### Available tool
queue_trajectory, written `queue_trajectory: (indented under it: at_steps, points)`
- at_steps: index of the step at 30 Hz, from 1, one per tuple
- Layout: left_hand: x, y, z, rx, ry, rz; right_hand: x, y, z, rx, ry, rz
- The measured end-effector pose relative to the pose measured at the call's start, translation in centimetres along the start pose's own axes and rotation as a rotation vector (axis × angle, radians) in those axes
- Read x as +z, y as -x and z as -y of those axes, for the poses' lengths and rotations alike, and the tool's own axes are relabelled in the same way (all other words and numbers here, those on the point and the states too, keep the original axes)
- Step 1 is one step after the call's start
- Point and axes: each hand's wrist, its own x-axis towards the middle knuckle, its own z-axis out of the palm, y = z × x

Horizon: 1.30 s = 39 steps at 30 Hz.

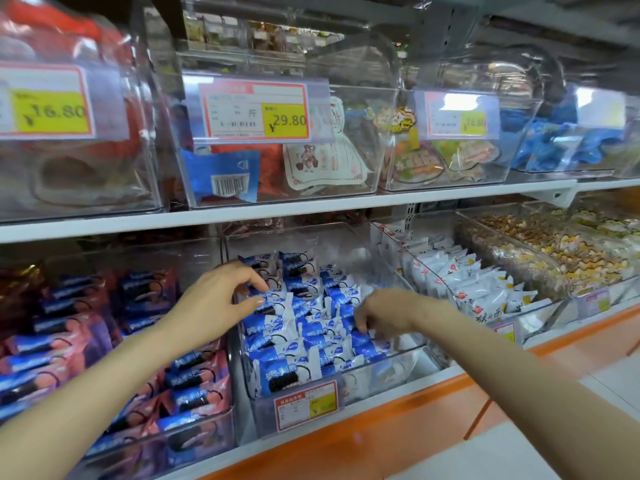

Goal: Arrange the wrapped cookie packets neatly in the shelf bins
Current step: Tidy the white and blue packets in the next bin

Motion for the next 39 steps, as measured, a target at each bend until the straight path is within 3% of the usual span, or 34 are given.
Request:
queue_trajectory:
  at_steps: [3, 4, 9, 20, 24, 27, 29, 31, 33, 36, 39]
  points:
    - [0.2, 0.5, -0.1, 0.004, 0.024, -0.010, -2.5, -1.9, -1.1, 0.122, -0.191, -0.268]
    - [0.3, 0.7, -0.2, 0.004, 0.030, -0.013, -2.8, -2.7, -1.4, 0.130, -0.189, -0.283]
    - [0.7, 1.7, 0.4, 0.036, -0.081, 0.037, -0.7, -5.9, -0.5, 0.136, -0.015, -0.087]
    - [0.6, 2.3, 1.2, 0.119, -0.119, 0.063, -0.8, -5.6, -0.1, 0.041, 0.386, -0.140]
    - [0.4, 2.5, 1.1, 0.114, -0.202, 0.049, -0.1, -6.4, 0.0, 0.031, 0.404, -0.121]
    - [-0.1, 2.7, 1.2, 0.093, -0.284, -0.041, -1.0, -7.3, -0.3, 0.134, 0.121, -0.264]
    - [-0.9, 2.7, 1.2, 0.061, -0.276, -0.124, -1.0, -7.9, -0.1, 0.161, -0.346, -0.411]
    - [-1.4, 2.7, 1.4, -0.026, -0.208, -0.143, -0.8, -8.6, 0.6, 0.124, -0.702, -0.404]
    - [-1.6, 2.7, 1.6, -0.064, -0.159, -0.148, 0.0, -9.6, 1.3, 0.128, -0.734, -0.379]
    - [-1.7, 2.6, 1.8, -0.077, -0.153, -0.183, 0.5, -10.6, 1.7, 0.205, -0.813, -0.520]
    - [-1.7, 2.5, 2.0, -0.080, -0.150, -0.206, 0.2, -11.0, 1.7, 0.195, -0.798, -0.547]
